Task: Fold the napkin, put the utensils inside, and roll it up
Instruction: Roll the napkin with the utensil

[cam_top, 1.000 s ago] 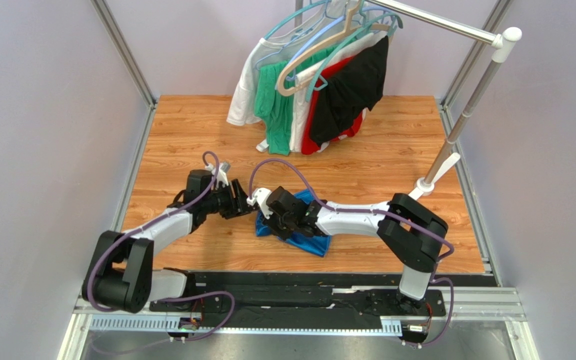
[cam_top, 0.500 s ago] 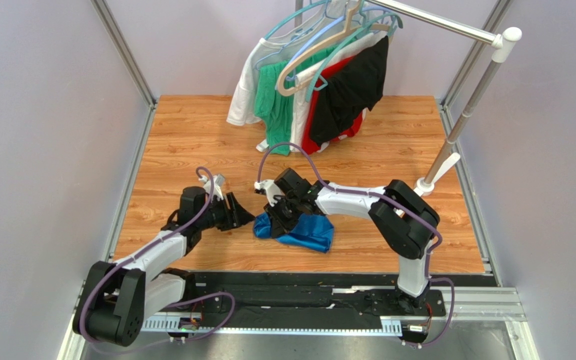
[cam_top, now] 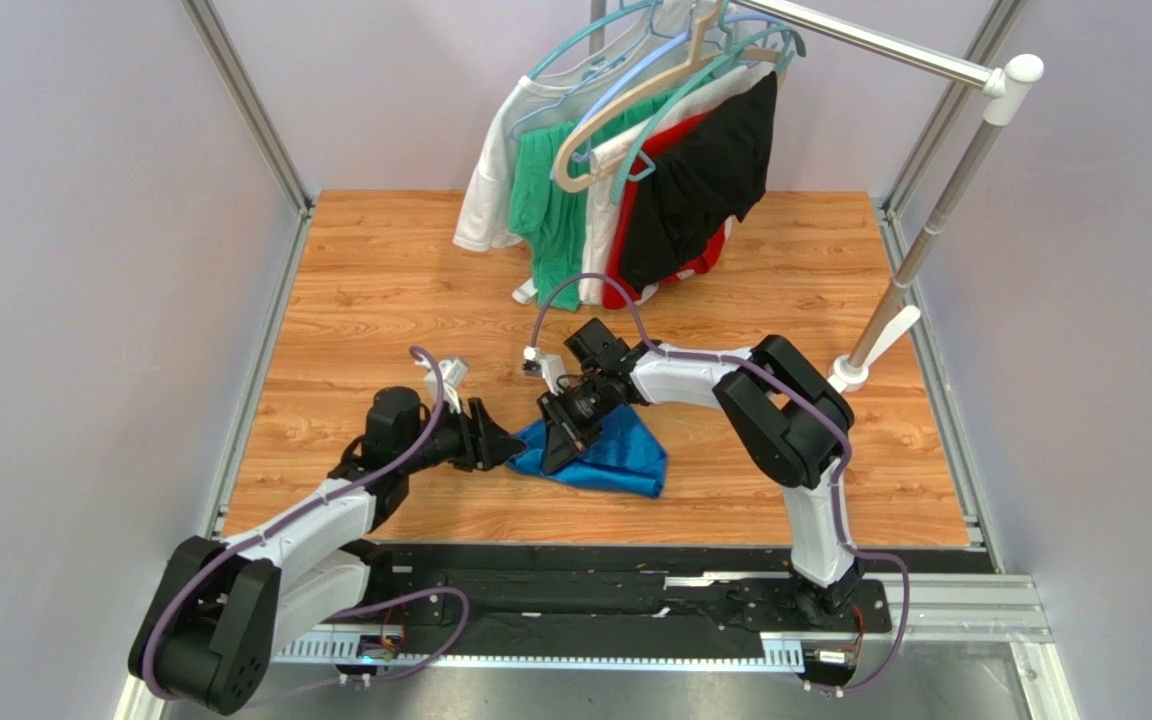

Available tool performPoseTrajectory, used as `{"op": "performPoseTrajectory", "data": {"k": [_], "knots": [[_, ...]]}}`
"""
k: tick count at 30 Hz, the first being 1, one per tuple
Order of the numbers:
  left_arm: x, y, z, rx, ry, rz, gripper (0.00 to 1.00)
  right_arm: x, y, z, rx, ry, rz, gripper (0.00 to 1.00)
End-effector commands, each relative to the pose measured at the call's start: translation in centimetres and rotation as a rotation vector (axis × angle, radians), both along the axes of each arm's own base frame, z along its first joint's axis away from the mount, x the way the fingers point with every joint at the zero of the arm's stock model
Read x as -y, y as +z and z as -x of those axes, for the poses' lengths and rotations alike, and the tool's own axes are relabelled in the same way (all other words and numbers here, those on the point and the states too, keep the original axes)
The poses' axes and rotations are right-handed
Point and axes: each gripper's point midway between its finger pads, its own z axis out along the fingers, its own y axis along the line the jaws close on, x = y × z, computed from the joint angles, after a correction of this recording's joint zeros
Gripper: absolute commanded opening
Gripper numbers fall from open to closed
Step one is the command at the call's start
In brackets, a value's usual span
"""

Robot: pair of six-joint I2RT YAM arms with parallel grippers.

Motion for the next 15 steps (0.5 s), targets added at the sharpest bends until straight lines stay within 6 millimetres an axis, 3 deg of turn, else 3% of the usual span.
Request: {"op": "performPoseTrajectory", "data": {"k": [1,15], "knots": [[0.3,0.6,-0.6,0.083,-0.02,-0.005,0.57,0.8,-1.6,0.7,-0.109,0.005,0.032,0.0],[1.6,-0.7,-0.3,0.081,-0.087,-0.024,0.57,0.9,-3.0,-0.7,-0.226,-0.011,0.004,0.0]]}}
